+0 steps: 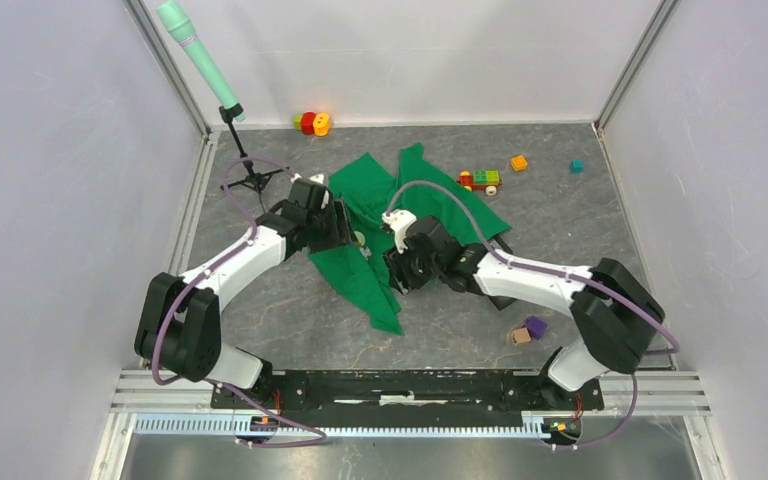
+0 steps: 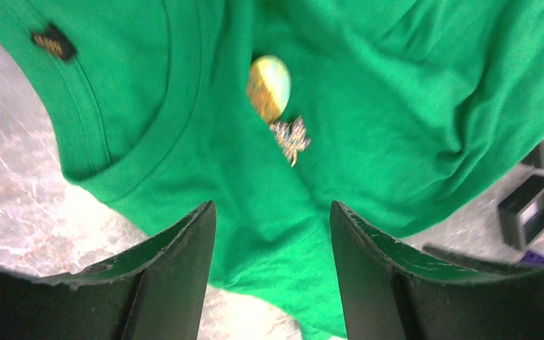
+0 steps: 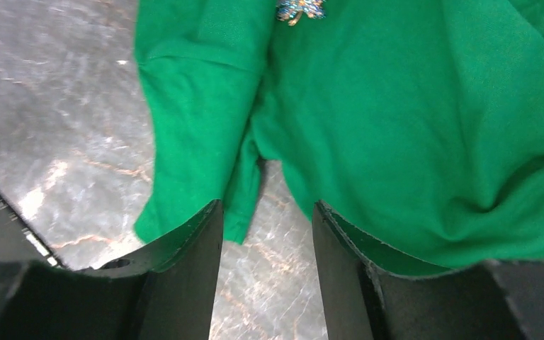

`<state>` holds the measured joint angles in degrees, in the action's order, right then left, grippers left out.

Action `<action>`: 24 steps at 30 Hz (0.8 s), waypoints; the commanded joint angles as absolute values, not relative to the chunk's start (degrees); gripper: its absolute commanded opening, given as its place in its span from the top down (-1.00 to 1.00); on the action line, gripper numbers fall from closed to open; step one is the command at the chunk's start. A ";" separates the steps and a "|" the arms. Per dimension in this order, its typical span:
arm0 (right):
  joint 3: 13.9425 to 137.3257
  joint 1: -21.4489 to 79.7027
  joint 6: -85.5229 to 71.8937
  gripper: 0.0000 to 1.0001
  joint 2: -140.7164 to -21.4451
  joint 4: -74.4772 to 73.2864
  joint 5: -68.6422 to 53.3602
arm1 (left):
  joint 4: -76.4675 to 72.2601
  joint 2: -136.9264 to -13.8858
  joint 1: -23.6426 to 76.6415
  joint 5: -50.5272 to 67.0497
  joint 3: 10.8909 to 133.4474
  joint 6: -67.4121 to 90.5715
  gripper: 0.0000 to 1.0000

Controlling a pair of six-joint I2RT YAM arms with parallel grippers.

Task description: Remove the brooch from the garment

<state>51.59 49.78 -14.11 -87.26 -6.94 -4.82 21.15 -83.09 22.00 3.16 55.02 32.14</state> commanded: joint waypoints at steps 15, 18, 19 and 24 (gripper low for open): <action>56.31 49.99 -11.58 0.20 -100.47 -2.63 0.87 | 18.81 -83.98 22.00 3.85 43.59 36.98 0.23; 55.53 49.84 -11.94 0.49 -100.17 -2.32 1.70 | 19.62 -84.00 21.82 1.26 43.05 38.36 0.26; 55.25 49.75 -12.04 0.62 -99.88 -2.31 1.95 | 19.43 -83.73 21.55 0.76 42.45 38.87 0.28; 52.55 48.16 -12.67 0.99 -97.67 -1.94 2.64 | 20.29 -86.02 17.74 0.76 41.01 43.42 0.64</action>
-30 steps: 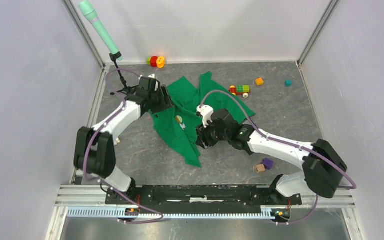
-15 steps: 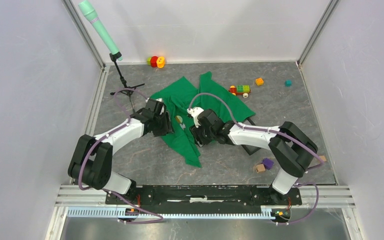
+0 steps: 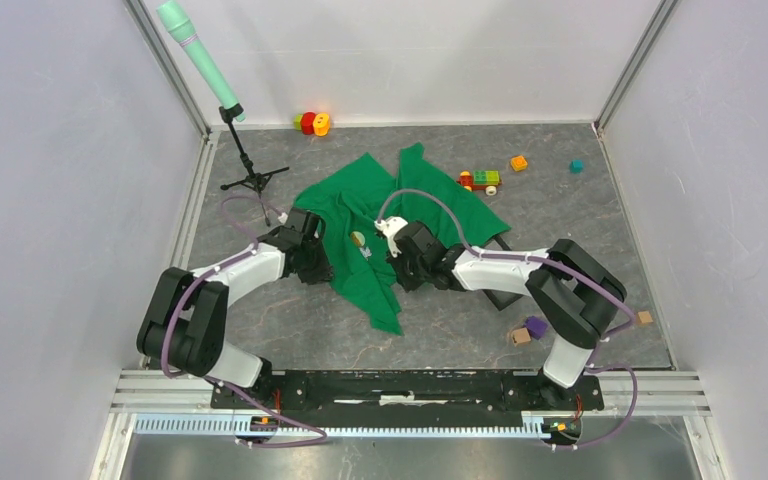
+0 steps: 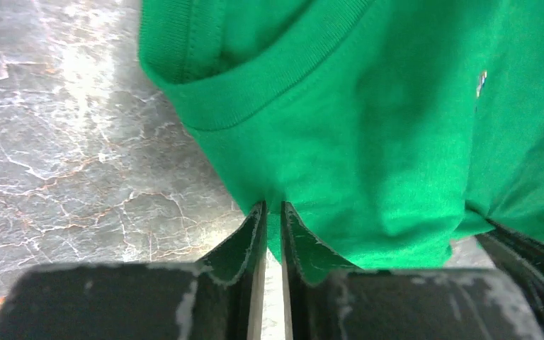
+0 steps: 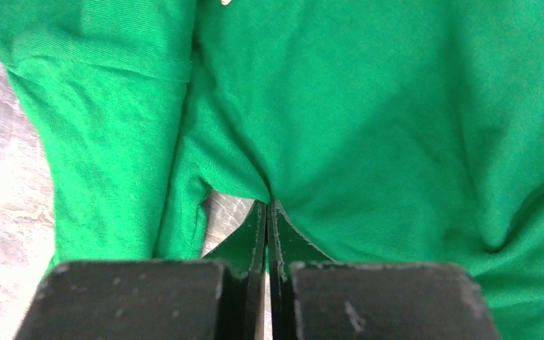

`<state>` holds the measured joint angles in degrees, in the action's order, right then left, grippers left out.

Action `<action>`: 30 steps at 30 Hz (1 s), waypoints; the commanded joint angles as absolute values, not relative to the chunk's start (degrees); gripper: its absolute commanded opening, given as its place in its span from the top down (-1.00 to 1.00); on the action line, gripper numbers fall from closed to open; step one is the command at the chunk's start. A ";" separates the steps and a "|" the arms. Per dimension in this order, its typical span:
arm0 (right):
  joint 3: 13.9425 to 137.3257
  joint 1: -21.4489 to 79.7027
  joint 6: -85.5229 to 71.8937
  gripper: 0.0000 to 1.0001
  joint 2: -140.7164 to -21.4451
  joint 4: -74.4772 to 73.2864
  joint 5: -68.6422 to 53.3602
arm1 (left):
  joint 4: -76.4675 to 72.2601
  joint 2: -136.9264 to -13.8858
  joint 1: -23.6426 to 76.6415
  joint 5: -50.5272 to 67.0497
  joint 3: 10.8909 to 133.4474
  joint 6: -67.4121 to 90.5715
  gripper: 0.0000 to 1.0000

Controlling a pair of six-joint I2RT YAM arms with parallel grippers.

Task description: Remove the brooch from the garment

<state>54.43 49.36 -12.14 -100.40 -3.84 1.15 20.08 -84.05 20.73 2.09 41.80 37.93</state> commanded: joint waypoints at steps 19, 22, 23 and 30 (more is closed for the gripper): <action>46.12 43.79 -11.58 0.96 -88.78 -1.57 -3.37 | 20.95 -67.95 10.09 -7.24 35.40 41.58 0.50; 46.87 43.79 -10.67 0.82 -87.89 -1.69 -5.64 | 18.96 -66.35 15.59 -0.30 38.43 32.61 0.14; 47.46 43.78 -10.42 0.74 -87.68 -2.11 -5.75 | 19.38 -66.32 18.19 -1.22 40.03 31.06 0.11; 52.82 43.64 -9.67 0.36 -89.46 -4.19 -2.96 | 19.05 -73.18 28.98 -4.27 47.15 25.60 0.02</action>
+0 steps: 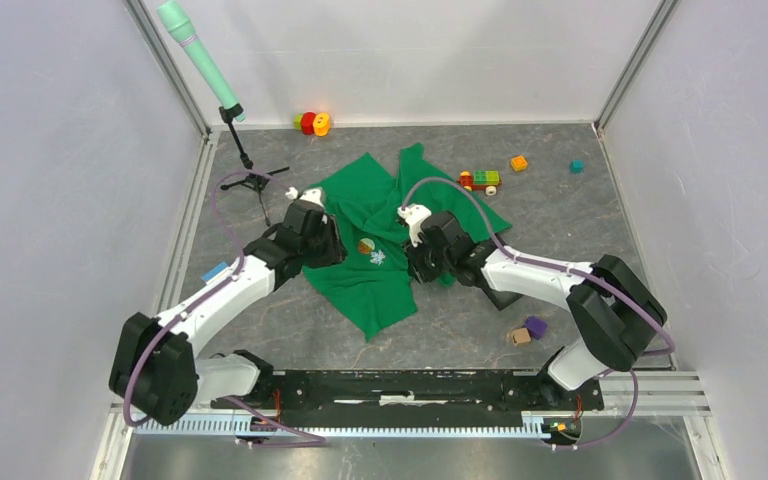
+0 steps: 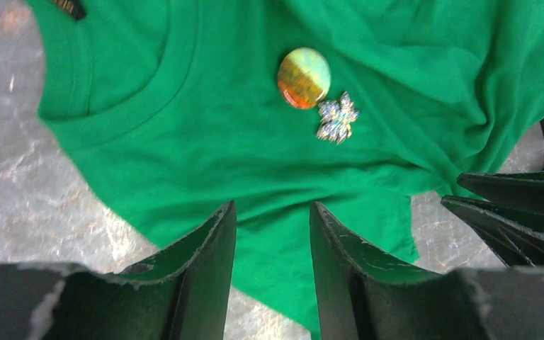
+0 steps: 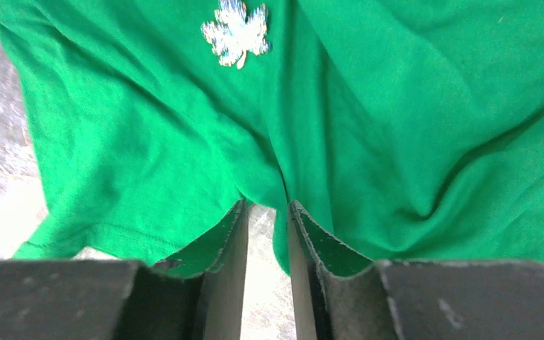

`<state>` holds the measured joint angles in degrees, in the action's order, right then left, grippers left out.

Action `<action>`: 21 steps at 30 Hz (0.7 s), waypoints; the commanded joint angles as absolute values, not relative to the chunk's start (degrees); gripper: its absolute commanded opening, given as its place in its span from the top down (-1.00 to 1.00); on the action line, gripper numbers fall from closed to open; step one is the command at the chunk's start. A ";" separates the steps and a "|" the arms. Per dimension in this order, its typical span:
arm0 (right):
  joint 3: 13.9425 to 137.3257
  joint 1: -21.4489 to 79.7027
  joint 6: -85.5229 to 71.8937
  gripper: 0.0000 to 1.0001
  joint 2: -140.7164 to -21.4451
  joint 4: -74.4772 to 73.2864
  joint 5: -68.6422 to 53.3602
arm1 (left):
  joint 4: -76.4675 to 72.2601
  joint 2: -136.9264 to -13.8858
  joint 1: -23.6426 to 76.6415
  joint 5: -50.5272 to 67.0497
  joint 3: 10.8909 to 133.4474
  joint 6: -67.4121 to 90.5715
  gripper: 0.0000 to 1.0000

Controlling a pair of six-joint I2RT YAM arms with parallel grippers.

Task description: Remove the brooch from the garment

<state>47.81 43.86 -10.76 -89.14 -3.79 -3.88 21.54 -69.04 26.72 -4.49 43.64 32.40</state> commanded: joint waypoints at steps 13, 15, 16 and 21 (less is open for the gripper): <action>59.68 42.99 -12.56 0.13 -99.53 -0.83 -5.78 | 14.77 -84.81 34.41 -4.15 51.99 23.69 0.04; 60.45 42.93 -13.06 0.13 -101.26 -0.36 -6.70 | 14.59 -84.75 34.43 -4.32 51.75 23.64 0.04; 60.73 42.96 -13.15 0.13 -102.03 -0.36 -7.19 | 14.59 -84.72 34.37 -4.31 51.55 23.49 0.05; 61.56 42.98 -13.61 0.13 -105.73 -0.36 -7.25 | 14.41 -84.04 34.28 -2.89 51.11 21.58 0.06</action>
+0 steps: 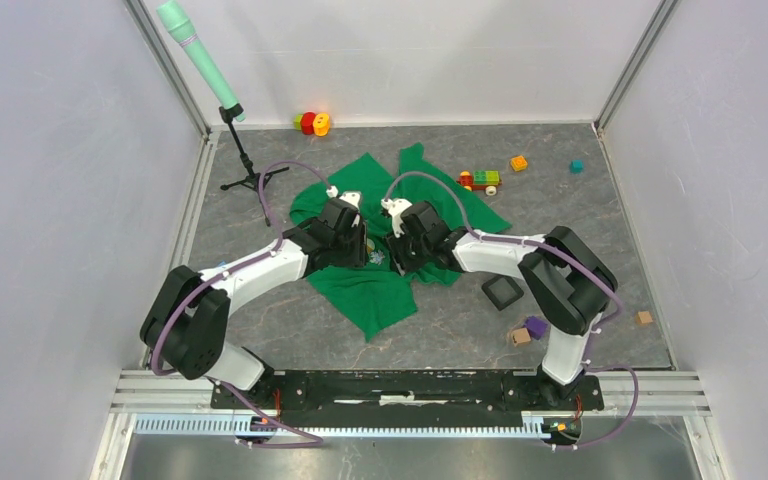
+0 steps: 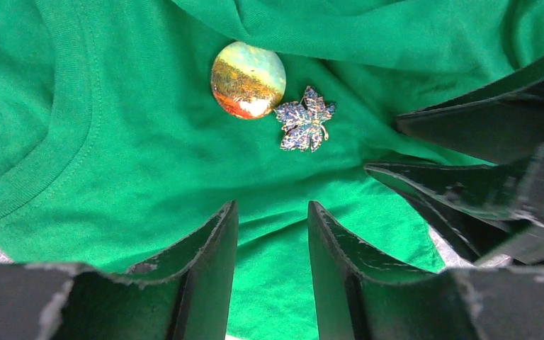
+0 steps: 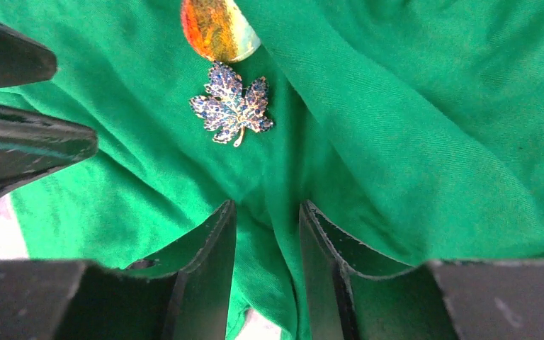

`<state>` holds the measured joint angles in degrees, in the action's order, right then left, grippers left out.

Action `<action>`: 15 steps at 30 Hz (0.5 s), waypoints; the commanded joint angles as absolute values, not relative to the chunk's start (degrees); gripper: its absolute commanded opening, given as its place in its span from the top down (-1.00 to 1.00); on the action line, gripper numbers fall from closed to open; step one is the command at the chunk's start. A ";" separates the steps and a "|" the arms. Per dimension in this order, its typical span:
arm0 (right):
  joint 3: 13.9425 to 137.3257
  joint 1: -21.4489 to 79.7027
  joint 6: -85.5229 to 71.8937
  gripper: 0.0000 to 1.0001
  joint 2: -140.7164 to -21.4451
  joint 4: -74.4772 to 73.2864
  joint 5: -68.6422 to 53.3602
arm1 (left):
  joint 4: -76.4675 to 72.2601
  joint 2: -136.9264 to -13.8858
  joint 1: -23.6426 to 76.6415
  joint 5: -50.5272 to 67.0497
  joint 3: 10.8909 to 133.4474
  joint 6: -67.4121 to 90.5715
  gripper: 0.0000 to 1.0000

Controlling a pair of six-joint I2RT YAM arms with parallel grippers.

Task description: Remove the brooch from the garment

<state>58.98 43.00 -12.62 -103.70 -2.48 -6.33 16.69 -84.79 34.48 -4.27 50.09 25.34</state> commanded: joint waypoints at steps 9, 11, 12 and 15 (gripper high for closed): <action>61.39 42.98 -13.67 1.00 -102.44 1.65 -13.58 | 10.25 -82.09 34.39 -0.26 48.96 18.00 0.09; 61.38 42.94 -13.76 1.00 -100.25 1.75 -15.43 | 8.34 -80.91 34.39 -0.26 47.75 17.32 0.09; 61.25 42.88 -14.16 1.00 -99.07 1.76 -16.42 | 7.78 -80.33 34.31 -0.26 47.19 17.25 0.09; 60.65 42.89 -15.30 1.00 -96.36 2.23 -18.86 | 6.17 -78.06 34.28 -0.26 45.62 17.46 0.09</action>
